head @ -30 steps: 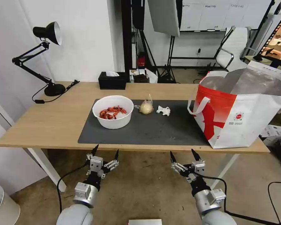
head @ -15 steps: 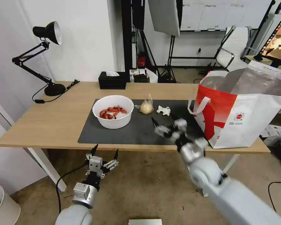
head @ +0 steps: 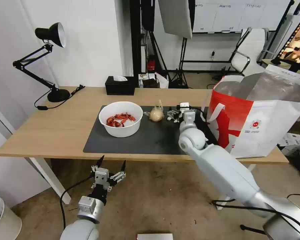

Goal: Pick up the trash from the table and place it into the takeout bag.

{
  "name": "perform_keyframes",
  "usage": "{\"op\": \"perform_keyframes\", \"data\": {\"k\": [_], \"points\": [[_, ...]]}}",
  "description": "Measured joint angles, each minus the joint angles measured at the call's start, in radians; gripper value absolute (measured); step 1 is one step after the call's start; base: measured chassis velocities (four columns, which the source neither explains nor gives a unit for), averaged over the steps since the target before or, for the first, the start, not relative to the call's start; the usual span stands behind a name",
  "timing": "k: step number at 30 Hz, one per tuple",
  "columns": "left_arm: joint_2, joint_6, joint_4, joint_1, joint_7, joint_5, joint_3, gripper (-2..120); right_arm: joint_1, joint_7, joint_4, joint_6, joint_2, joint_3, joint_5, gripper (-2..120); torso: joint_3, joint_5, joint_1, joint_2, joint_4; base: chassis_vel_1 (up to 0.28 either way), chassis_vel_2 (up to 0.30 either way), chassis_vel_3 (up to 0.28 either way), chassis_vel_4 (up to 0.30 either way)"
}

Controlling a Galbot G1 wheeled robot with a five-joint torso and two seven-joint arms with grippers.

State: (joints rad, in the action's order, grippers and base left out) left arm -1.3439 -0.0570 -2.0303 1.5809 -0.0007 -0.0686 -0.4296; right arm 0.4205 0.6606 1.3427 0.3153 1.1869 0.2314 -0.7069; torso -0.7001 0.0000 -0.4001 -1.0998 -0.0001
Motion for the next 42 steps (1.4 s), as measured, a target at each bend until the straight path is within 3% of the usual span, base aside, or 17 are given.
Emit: {"op": "perform_keyframes", "data": {"k": [13, 26, 31, 33, 34, 36, 42], "points": [[0.003, -0.002, 0.006, -0.007, 0.002, -0.005, 0.0, 100, -0.061, -0.086, -0.205, 0.021, 0.084, 0.001, -0.024, 100, 0.0, 0.0, 0.0, 0.0, 0.0001, 0.0, 0.0, 0.0, 0.0], [-0.003, -0.002, 0.015, -0.017, 0.002, -0.006, 0.009, 100, -0.075, -0.145, -0.237, 0.043, 0.094, 0.012, -0.025, 97, 0.0, 0.0, 0.0, 0.0, 0.0001, 0.0, 0.0, 0.0, 0.0], [-0.004, -0.002, 0.017, -0.017, 0.002, -0.006, 0.014, 100, -0.073, -0.147, -0.22, 0.057, 0.083, 0.014, -0.046, 83, 0.0, 0.0, 0.0, 0.0, 0.0001, 0.0, 0.0, 0.0, 0.0], [-0.003, -0.002, 0.017, -0.017, 0.002, -0.006, 0.017, 100, -0.069, -0.147, -0.207, 0.064, 0.073, 0.015, -0.057, 70, 0.0, 0.0, 0.0, 0.0, 0.0001, 0.0, 0.0, 0.0, 0.0], [-0.003, -0.002, 0.017, -0.017, 0.002, -0.006, 0.017, 100, -0.069, -0.147, -0.207, 0.064, 0.073, 0.015, -0.057, 70, 0.0, 0.0, 0.0, 0.0, 0.0001, 0.0, 0.0, 0.0, 0.0], [-0.004, -0.002, 0.017, -0.019, 0.002, -0.005, 0.027, 100, -0.055, -0.134, -0.17, 0.083, 0.054, 0.016, -0.084, 51, 0.0, 0.0001, 0.0, 0.0, 0.0002, 0.0, 0.0, 0.0, 0.0], [-0.004, 0.001, 0.018, -0.022, 0.002, -0.004, 0.035, 100, -0.044, -0.126, -0.135, 0.094, 0.037, 0.017, -0.114, 30, 0.0, 0.0, 0.0, 0.0, 0.0, 0.0, 0.0, 0.0, 0.0]]}}
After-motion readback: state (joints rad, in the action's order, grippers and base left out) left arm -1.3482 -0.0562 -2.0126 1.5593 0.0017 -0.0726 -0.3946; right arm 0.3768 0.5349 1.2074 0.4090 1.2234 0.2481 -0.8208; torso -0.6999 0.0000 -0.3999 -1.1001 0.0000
